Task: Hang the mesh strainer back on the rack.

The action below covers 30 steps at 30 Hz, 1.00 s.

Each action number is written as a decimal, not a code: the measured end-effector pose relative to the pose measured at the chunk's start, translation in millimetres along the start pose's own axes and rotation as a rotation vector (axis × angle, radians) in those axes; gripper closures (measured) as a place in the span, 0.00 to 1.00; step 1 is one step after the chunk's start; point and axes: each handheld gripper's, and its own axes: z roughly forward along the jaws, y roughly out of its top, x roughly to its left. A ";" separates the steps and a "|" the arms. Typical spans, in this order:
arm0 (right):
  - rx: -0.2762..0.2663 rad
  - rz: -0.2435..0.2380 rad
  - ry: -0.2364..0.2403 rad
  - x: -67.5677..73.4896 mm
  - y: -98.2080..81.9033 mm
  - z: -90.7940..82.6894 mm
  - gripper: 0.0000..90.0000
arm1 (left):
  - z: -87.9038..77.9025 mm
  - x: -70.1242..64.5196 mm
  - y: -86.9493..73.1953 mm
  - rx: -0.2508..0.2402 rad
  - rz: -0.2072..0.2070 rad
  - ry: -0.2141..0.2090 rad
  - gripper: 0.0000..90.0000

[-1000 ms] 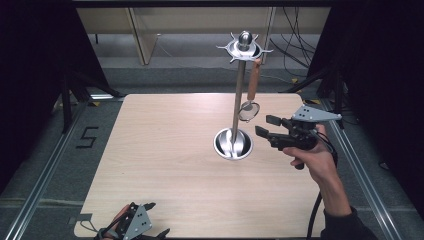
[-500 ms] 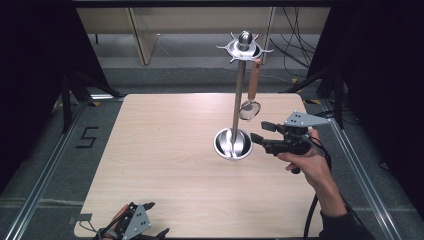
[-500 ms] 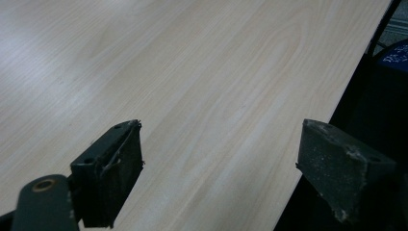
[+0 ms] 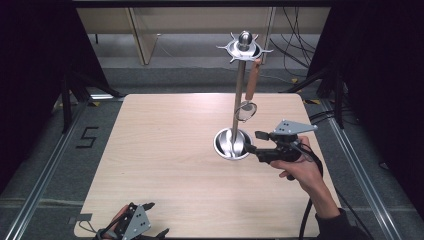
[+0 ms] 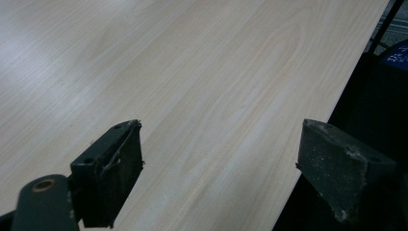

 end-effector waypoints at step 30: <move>0.073 -0.039 0.034 13.3 -19.5 18.2 0.40 | -2.0 -1.1 -0.9 0.007 0.002 -0.005 0.17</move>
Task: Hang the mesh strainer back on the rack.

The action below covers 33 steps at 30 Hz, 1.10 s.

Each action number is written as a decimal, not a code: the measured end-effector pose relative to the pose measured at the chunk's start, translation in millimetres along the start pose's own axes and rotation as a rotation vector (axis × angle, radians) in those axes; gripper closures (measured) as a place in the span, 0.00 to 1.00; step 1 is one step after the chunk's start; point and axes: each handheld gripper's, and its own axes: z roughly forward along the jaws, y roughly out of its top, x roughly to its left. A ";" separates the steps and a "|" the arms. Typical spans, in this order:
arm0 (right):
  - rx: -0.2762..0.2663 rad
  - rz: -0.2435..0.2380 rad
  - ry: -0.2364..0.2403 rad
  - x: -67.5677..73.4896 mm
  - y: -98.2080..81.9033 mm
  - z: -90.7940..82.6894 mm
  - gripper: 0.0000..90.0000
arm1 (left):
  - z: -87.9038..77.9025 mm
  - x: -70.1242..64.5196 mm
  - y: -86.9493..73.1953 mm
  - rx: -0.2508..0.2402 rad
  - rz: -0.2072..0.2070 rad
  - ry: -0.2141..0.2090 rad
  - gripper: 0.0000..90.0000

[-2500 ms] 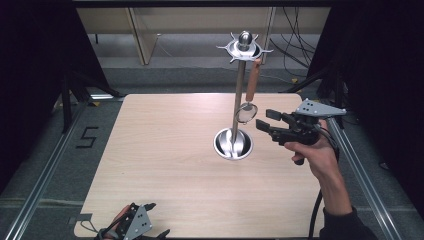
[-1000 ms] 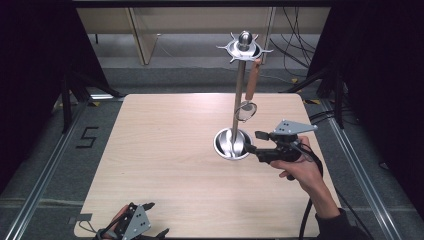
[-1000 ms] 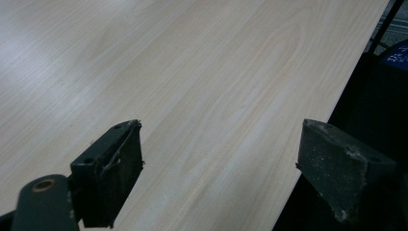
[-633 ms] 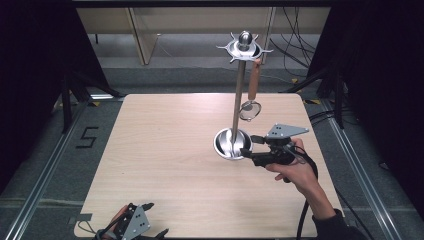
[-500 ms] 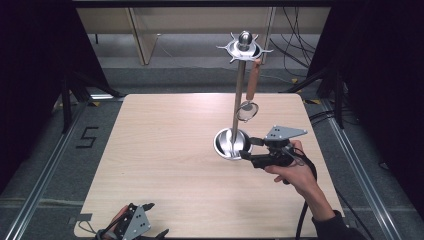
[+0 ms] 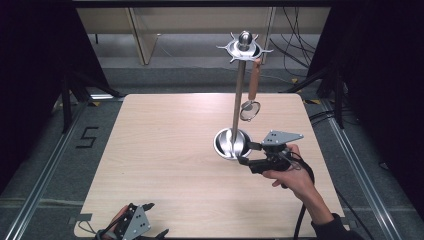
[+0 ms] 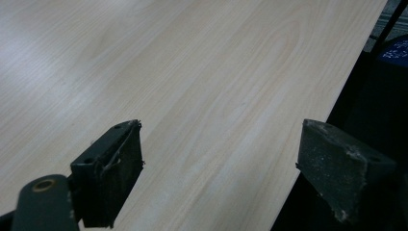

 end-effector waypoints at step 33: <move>0.067 0.074 -0.017 1.7 -28.7 10.0 0.27 | -0.2 0.3 0.0 0.005 0.019 0.000 0.17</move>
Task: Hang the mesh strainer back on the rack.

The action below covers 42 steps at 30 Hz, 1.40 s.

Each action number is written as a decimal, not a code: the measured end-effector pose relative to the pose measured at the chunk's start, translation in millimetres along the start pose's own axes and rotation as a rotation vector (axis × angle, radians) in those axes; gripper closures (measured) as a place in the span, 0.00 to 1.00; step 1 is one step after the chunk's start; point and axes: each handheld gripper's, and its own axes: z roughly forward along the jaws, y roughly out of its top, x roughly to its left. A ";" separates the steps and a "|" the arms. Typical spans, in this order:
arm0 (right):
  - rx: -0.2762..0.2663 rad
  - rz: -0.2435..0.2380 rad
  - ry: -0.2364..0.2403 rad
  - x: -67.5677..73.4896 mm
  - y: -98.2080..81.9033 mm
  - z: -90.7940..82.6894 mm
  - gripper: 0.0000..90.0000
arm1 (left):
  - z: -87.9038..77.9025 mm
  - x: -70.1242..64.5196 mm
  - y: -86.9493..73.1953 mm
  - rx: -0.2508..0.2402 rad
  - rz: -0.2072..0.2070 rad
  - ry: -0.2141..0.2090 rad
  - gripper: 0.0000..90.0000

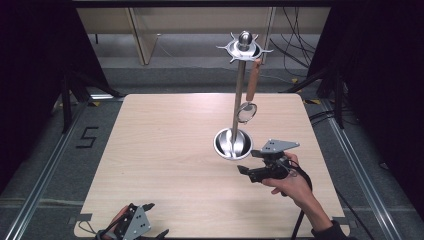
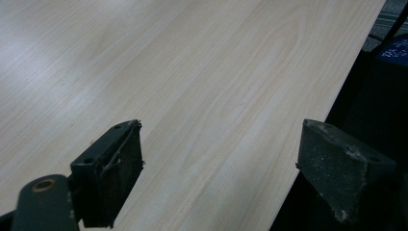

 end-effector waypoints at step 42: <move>0.083 0.023 0.019 9.6 -51.0 11.7 0.28 | 1.2 -2.0 -0.4 -0.020 -0.012 0.012 0.17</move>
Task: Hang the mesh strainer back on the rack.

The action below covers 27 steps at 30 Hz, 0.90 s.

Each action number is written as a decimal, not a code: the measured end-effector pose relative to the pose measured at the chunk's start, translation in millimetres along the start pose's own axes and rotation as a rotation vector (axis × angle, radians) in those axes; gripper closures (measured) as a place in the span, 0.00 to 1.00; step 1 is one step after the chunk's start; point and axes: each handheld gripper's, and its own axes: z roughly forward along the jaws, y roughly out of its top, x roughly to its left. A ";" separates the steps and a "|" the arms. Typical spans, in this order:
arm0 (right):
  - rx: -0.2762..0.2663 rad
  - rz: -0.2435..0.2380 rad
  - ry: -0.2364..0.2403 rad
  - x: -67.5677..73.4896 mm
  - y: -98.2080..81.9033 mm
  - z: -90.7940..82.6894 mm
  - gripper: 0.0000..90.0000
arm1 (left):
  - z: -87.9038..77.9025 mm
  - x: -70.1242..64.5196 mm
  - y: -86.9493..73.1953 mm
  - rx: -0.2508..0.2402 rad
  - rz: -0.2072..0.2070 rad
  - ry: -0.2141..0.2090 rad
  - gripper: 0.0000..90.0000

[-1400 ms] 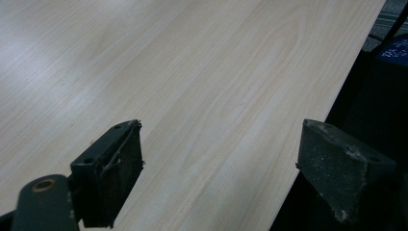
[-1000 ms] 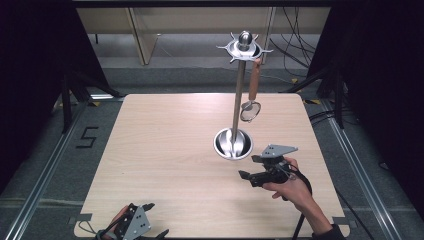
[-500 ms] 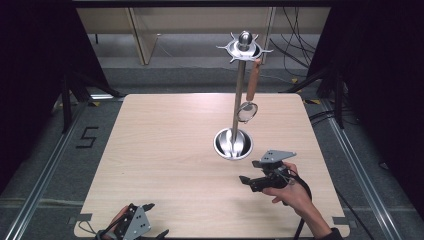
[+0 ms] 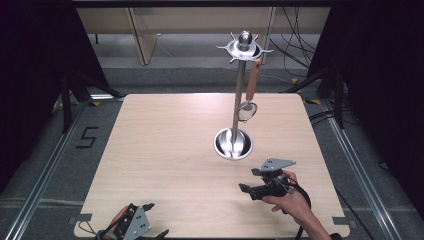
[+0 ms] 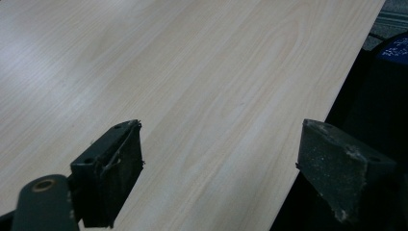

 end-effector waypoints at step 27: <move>0.015 0.000 0.034 22.3 -25.9 -10.4 0.27 | 0.3 -0.3 0.2 0.000 0.001 -0.001 0.17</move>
